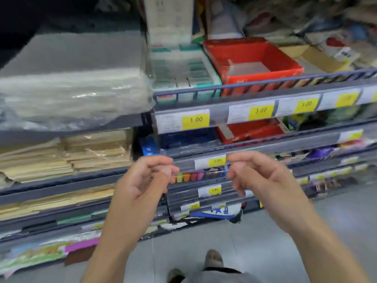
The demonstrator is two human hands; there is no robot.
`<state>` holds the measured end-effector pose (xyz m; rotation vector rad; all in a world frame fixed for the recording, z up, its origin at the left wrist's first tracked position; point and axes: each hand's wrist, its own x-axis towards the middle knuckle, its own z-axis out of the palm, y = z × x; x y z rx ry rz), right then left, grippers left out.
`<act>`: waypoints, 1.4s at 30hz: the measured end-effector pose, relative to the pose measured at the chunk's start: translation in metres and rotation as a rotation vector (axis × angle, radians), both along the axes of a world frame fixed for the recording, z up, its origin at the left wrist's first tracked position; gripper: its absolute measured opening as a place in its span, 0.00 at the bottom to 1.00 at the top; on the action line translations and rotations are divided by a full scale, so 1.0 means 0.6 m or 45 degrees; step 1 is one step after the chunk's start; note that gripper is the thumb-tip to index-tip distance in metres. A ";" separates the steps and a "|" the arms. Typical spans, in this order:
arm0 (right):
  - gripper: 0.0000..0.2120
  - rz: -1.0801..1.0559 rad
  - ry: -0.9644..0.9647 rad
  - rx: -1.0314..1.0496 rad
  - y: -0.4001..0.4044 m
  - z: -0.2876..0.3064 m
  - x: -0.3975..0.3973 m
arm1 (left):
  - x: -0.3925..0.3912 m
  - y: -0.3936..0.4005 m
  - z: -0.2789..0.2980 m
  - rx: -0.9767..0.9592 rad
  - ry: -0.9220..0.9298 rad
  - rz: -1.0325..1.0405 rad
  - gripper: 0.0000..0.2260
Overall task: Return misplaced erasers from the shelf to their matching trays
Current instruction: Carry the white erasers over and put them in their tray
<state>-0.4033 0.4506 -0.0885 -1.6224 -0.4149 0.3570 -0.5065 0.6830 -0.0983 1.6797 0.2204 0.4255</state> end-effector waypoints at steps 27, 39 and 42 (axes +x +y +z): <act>0.07 -0.939 1.029 -0.296 -0.637 -0.435 -0.332 | -0.059 -0.450 -0.415 0.113 1.360 -0.523 0.05; 0.07 -1.147 0.898 -0.171 -0.837 -0.392 -0.185 | 0.144 -0.692 -0.439 0.165 1.276 -0.796 0.05; 0.07 -1.250 0.948 -0.238 -0.899 -0.395 -0.162 | 0.229 -0.768 -0.442 0.171 1.272 -0.895 0.06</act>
